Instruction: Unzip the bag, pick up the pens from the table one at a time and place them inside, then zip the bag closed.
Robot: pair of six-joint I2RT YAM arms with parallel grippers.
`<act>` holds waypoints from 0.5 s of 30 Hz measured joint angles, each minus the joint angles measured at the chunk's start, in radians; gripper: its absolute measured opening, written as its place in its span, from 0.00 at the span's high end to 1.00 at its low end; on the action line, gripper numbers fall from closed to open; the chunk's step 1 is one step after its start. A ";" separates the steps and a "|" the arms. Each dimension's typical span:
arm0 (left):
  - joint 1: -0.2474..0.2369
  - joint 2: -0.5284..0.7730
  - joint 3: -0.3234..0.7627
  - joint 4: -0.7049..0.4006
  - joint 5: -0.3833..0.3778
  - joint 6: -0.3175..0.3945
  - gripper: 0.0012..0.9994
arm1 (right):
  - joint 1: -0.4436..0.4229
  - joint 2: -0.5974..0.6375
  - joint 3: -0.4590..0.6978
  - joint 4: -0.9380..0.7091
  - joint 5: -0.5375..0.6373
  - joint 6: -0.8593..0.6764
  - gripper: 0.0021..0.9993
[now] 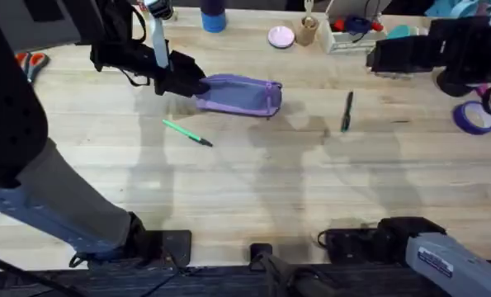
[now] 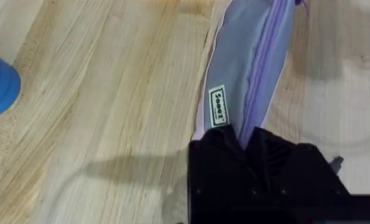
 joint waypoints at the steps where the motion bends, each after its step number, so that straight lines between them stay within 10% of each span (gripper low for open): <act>1: 0.000 0.000 0.000 0.002 0.000 0.000 0.96 | 0.000 0.000 0.000 0.000 -0.027 0.000 0.00; 15: 0.000 0.000 0.000 0.006 0.000 0.000 0.96 | 0.183 0.083 0.001 0.008 -0.205 0.100 0.00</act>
